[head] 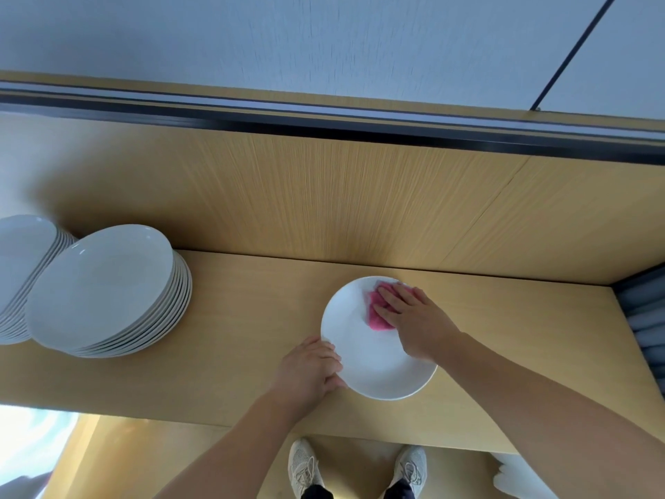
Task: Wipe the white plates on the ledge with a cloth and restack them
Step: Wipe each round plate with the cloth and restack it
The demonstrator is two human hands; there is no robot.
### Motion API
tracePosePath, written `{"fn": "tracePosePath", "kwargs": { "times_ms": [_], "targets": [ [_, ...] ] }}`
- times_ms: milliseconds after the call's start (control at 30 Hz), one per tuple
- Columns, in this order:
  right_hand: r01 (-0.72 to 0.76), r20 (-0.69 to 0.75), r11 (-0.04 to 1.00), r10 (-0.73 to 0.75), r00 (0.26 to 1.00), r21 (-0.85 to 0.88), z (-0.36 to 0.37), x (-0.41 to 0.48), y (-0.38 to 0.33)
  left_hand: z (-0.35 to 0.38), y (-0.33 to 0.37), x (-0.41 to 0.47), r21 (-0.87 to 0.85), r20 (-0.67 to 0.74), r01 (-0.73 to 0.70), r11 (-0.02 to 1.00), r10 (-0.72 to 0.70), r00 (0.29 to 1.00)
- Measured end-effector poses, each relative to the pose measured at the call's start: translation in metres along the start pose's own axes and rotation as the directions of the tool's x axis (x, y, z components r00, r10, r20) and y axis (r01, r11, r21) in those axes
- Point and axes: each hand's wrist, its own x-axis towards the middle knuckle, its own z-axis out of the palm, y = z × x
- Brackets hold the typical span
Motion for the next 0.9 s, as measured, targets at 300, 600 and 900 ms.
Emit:
{"fn": "tracePosePath", "kwargs": {
  "times_ms": [300, 600, 900],
  "targets": [
    [0.011, 0.270, 0.999, -0.002, 0.963, -0.032, 0.003, -0.058, -0.018, -0.002, 0.001, 0.001, 0.121, 0.044, -0.003, 0.993, -0.002, 0.999],
    [0.036, 0.351, 0.948, -0.152, 0.924, 0.316, -0.039, -0.060, -0.020, 0.000, 0.000, 0.002, 0.086, 0.132, 0.085, 0.993, -0.096, 0.987],
    [-0.081, 0.057, 0.890, 0.062, 0.996, 0.449, -0.049, 0.017, -0.009, -0.007, 0.005, 0.002, 0.077, 0.099, 0.024, 0.997, -0.031, 0.995]
  ]
}}
